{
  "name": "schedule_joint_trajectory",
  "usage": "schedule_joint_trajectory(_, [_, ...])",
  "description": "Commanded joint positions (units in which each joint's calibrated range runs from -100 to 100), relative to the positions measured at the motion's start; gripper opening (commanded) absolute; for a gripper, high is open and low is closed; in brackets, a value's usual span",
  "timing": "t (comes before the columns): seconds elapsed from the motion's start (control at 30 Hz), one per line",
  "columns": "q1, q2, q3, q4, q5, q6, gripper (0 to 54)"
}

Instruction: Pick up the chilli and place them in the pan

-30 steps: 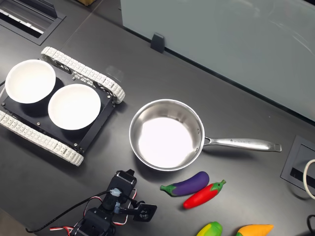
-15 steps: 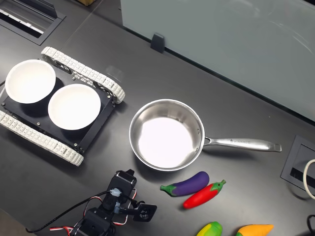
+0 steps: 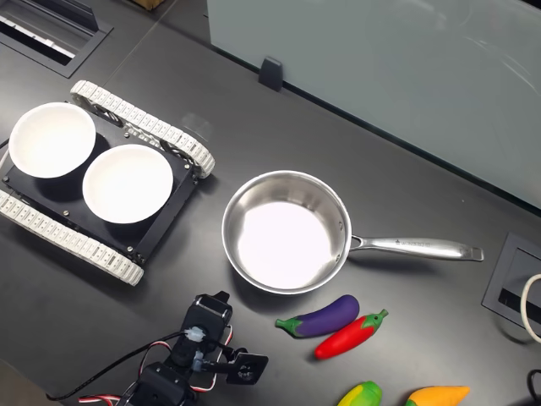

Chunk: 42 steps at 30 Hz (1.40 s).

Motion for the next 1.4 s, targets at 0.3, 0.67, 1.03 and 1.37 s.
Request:
schedule_joint_trajectory(0.3, [3.3,3.7,-11.5,1.3,1.2,0.1,0.2])
schedule_joint_trajectory(0.67, [4.4,9.9,-19.4,3.7,1.6,-0.2,0.2])
schedule_joint_trajectory(1.03, [3.8,13.7,-29.0,8.4,2.1,-2.0,0.2])
schedule_joint_trajectory(1.37, [6.1,20.9,-44.5,11.8,2.5,-4.1,0.2])
